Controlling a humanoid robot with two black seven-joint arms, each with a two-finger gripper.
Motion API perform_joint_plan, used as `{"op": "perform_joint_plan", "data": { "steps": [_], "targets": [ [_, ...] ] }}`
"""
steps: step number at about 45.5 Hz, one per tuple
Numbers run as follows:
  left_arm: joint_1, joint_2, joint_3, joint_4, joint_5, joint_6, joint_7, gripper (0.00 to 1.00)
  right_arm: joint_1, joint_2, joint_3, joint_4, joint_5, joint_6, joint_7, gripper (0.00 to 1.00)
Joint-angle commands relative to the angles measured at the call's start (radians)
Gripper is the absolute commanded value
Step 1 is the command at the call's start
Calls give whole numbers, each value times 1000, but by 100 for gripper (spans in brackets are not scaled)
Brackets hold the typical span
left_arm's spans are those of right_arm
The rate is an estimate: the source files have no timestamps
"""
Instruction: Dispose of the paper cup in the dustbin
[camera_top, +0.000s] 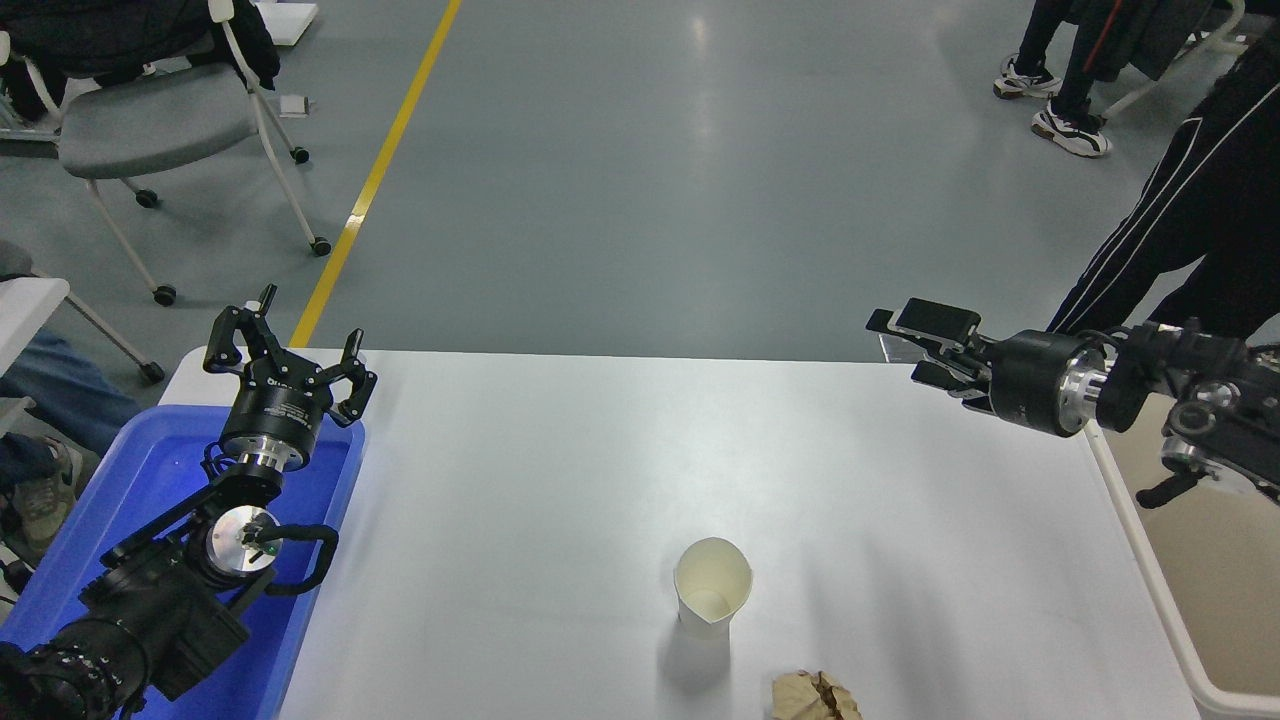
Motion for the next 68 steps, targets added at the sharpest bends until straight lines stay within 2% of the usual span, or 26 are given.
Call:
{"op": "perform_joint_plan", "data": {
  "steps": [1, 7, 17, 24, 45, 58, 68],
  "targets": [
    [0, 0, 0, 0, 0, 0, 0, 100, 212, 0, -258, 64, -81, 47, -6, 98],
    [0, 0, 0, 0, 0, 0, 0, 100, 301, 29, -357, 63, -134, 58, -3, 99],
    [0, 0, 0, 0, 0, 0, 0, 100, 338, 125, -432, 61, -243, 164, -3, 99],
    [0, 0, 0, 0, 0, 0, 0, 100, 356, 179, -487, 60, -272, 176, -2, 99],
    [0, 0, 0, 0, 0, 0, 0, 100, 350, 371, -584, 20, -278, 197, -4, 99],
    [0, 0, 0, 0, 0, 0, 0, 100, 347, 480, -622, -95, -275, 193, -24, 99],
    [0, 0, 0, 0, 0, 0, 0, 100, 333, 504, -624, -135, -274, 193, -30, 99]
  ]
}}
